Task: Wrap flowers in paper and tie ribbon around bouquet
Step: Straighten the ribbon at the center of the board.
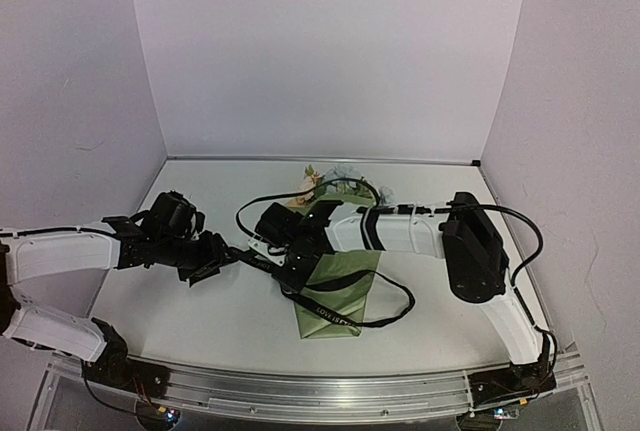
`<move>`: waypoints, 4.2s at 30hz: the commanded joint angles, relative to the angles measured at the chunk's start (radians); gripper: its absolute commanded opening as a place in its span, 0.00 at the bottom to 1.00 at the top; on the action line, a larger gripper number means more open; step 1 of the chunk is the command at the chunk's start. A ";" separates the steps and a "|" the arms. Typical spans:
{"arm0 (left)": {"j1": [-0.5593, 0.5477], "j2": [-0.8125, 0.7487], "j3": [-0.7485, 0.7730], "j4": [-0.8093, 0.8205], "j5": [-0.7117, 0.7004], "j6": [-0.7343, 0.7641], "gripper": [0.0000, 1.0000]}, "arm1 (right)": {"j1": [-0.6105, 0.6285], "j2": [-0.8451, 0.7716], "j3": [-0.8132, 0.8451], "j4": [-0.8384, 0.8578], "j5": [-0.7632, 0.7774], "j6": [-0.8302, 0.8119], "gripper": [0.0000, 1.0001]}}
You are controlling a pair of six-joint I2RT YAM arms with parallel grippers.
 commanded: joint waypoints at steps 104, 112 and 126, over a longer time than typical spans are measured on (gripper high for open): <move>0.600 0.114 -0.007 -0.277 -0.758 -0.303 0.00 | -0.896 -1.427 -1.328 -0.311 0.387 0.888 0.24; 0.629 0.129 -0.016 -0.260 -0.769 -0.286 0.00 | -0.910 -1.377 -1.278 -0.311 0.277 0.806 0.48; 0.676 0.158 0.096 -0.227 -0.705 -0.106 0.44 | -0.849 -1.133 -1.068 -0.127 -0.357 0.603 0.77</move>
